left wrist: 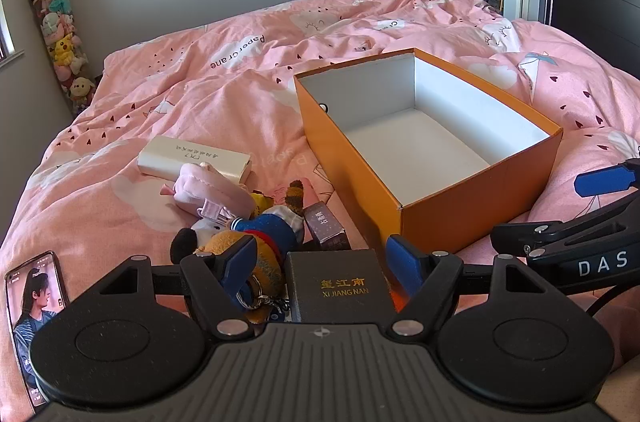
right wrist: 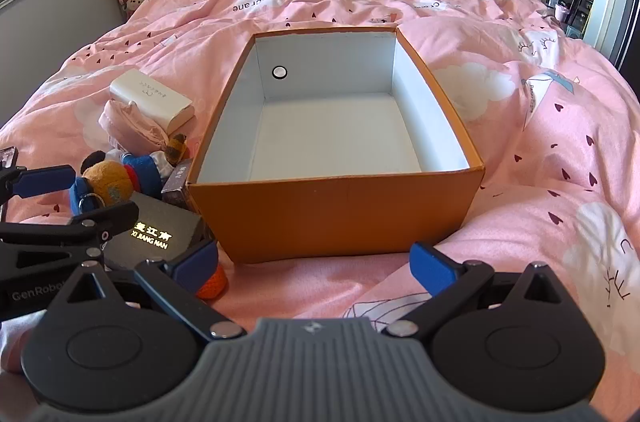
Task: Organize objects
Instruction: 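Reach the left gripper to the black gold-lettered box and grasp it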
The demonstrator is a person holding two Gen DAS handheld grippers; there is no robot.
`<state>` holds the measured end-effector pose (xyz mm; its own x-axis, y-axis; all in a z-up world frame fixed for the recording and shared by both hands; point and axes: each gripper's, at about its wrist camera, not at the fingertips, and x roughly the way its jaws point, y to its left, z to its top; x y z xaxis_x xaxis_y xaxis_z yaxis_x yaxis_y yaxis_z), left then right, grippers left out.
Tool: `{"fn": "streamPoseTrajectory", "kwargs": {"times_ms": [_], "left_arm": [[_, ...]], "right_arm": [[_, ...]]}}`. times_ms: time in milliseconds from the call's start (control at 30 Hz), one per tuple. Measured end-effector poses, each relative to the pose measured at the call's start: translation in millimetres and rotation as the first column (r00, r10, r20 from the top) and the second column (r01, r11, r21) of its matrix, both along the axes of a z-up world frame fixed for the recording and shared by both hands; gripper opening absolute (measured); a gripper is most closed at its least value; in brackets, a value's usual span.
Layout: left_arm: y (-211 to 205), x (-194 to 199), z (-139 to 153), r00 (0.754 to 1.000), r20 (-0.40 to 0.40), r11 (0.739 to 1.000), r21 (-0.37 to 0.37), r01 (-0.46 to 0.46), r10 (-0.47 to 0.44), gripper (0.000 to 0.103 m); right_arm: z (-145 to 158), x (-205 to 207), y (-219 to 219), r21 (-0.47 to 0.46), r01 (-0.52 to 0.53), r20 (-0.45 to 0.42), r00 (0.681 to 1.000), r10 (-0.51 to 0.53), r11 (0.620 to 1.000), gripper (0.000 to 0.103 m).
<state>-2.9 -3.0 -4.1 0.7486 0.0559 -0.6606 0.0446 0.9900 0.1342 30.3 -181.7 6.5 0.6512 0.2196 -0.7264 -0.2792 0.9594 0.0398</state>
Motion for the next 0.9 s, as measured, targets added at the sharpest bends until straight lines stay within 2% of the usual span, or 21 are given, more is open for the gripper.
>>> {"fn": "streamPoseTrajectory", "kwargs": {"times_ms": [167,333,533,600,667,733,800,900], "left_arm": [[-0.1,-0.4,-0.6,1.000,-0.001,1.000,-0.003,0.002,-0.002,0.087],[0.2,-0.6,-1.0,1.000,-0.001,1.000,-0.009,0.004,-0.004,0.086],[8.7,-2.7,0.6,1.000,0.003,0.999,-0.042,0.008,-0.008,0.085],[14.7,-2.5,0.9,1.000,-0.004,0.999,-0.049,-0.014,0.013,0.083],[21.3,-3.0,1.7,1.000,-0.009,0.998,-0.068,-0.018,0.017,0.074],[28.6,-2.6,3.1,1.000,-0.018,0.997,-0.079,-0.026,0.025,0.072],[35.4,-1.4,3.9,0.999,-0.030,0.996,-0.086,-0.039,0.036,0.070],[41.8,0.6,2.1,0.997,-0.074,0.996,-0.087,-0.021,0.015,0.053]], "right_arm": [[1.7,-0.4,-0.7,0.001,0.001,-0.003,1.000,-0.001,1.000,0.102],[-9.1,0.0,7.2,-0.001,-0.004,-0.006,1.000,0.004,1.000,0.102],[-1.8,4.1,7.7,0.004,-0.043,-0.051,0.998,0.043,0.999,0.098],[-1.0,4.8,12.4,-0.002,-0.065,-0.036,0.997,0.065,0.998,0.087],[0.3,5.7,19.0,-0.011,-0.100,-0.004,0.995,0.100,0.995,0.081],[1.5,7.4,23.7,0.006,-0.138,-0.003,0.990,0.138,0.990,0.076],[1.6,10.8,30.8,0.033,-0.185,0.013,0.983,0.184,0.982,0.061],[2.0,18.6,39.2,0.130,-0.227,-0.020,0.973,0.232,0.965,0.048]]}}
